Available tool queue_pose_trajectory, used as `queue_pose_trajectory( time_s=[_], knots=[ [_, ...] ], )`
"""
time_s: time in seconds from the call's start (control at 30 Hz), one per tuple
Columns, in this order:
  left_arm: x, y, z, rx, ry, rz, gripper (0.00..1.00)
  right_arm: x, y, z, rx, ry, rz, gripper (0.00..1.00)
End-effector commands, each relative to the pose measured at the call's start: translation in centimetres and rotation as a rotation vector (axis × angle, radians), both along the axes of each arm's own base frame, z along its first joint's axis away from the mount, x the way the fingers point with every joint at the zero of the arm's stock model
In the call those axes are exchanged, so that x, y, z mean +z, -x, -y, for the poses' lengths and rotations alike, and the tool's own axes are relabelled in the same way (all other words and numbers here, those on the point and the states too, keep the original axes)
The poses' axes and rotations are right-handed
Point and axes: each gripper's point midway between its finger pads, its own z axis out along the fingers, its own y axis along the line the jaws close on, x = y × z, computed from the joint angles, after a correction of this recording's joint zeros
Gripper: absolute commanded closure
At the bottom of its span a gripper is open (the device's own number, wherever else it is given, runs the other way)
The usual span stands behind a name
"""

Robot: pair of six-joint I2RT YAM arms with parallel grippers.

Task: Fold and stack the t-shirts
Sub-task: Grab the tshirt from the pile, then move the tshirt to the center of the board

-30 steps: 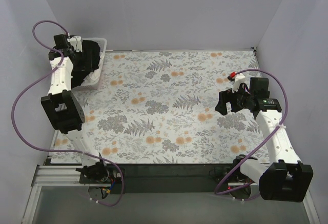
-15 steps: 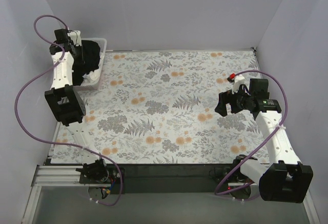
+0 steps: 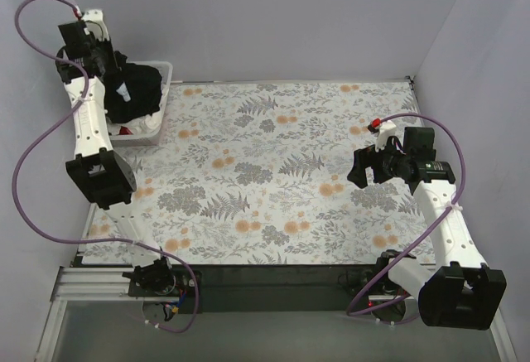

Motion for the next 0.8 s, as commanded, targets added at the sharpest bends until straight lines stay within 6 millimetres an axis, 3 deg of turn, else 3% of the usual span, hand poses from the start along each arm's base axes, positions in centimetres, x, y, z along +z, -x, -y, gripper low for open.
queue_pose_trajectory(
  time_s=[0.0, 0.13, 0.3, 0.4, 0.47, 0.67, 0.77],
  knots=[
    [19.6, 3.2, 1.0, 0.032, -0.07, 0.514, 1.0, 0.6, -0.2, -0.1, 0.002, -0.005, 0.029, 0.02],
    [27.5, 5.0, 2.7, -0.01, -0.044, 0.78, 1.0, 0.6, -0.2, 0.0, -0.005, -0.003, 0.029, 0.02],
    [33.8, 7.4, 6.4, -0.163, 0.074, 1.003, 1.0, 0.5, -0.3, 0.0, -0.008, -0.004, 0.031, 0.01],
    [37.6, 9.8, 9.6, -0.285, 0.18, 1.134, 1.0, 0.6, -0.3, 0.1, -0.012, -0.003, 0.035, 0.02],
    [39.7, 11.2, 12.4, -0.359, 0.238, 1.2, 1.0, 0.6, -0.3, 0.1, -0.014, -0.003, 0.035, 0.02],
    [42.3, 14.3, 20.4, -0.548, 0.391, 1.254, 1.0, 0.7, -0.3, 0.0, -0.013, -0.007, 0.039, 0.02],
    [43.0, 15.7, 22.6, -0.62, 0.478, 1.257, 1.0, 0.7, -0.4, 0.0, -0.013, -0.007, 0.041, 0.02]
  ],
)
